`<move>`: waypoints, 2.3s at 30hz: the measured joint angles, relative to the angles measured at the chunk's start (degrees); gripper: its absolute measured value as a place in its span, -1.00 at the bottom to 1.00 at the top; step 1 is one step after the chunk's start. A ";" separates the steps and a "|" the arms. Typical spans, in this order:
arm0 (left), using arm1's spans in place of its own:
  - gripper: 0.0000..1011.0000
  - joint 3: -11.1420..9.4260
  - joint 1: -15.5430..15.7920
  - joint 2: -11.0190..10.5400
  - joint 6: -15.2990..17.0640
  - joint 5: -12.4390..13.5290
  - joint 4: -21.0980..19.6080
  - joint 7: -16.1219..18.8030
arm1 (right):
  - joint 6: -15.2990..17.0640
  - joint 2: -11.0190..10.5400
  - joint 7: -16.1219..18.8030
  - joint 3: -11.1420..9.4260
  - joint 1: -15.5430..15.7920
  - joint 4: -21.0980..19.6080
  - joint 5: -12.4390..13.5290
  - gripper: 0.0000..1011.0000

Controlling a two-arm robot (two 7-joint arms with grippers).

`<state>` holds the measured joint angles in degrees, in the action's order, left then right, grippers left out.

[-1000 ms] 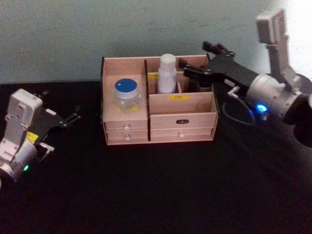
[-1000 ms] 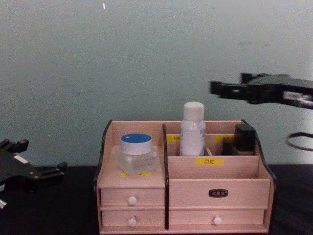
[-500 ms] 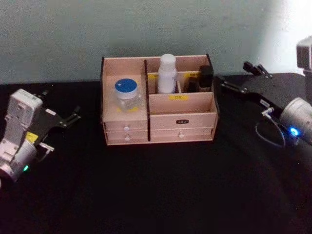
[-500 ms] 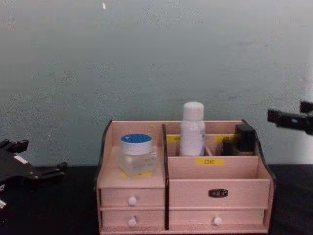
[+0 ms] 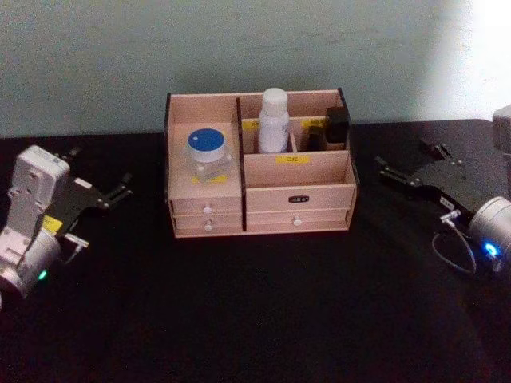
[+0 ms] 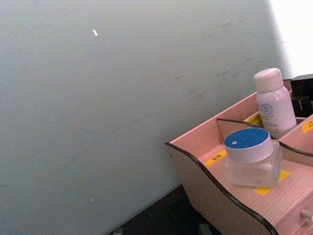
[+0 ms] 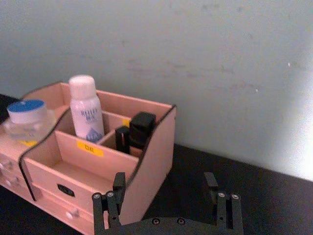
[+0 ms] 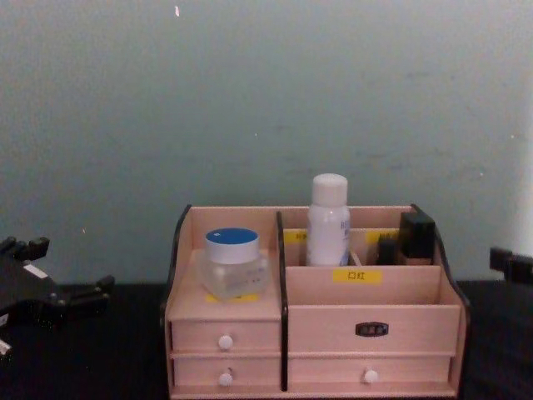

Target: Pick up the facial cleanser and watermelon frost from the table and place them into the tiered storage box.

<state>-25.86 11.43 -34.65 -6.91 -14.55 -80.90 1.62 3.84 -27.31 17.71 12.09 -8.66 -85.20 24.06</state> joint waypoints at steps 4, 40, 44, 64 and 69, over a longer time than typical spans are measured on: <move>0.98 0.00 0.00 0.00 0.00 0.00 0.00 0.00 | -0.13 0.58 -0.01 -0.04 -0.06 1.40 -0.94 0.98; 0.98 0.00 0.00 0.00 0.00 0.00 0.00 0.00 | 1.31 3.26 0.94 0.50 -2.10 6.29 -3.88 0.98; 0.98 0.00 0.00 0.00 0.00 0.00 0.00 0.00 | 1.30 3.25 0.95 0.50 -2.08 6.27 -3.83 0.98; 0.98 0.00 0.00 0.00 0.00 0.00 0.00 0.00 | 1.23 3.18 1.00 0.50 -2.03 6.21 -3.72 0.98; 0.98 0.00 0.00 0.00 0.00 0.00 0.00 0.00 | 1.22 3.18 0.99 0.50 -2.03 6.21 -3.71 0.98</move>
<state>-25.86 11.43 -34.64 -6.91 -14.55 -80.90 1.62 5.07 -24.13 18.70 12.59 -10.69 -78.99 20.35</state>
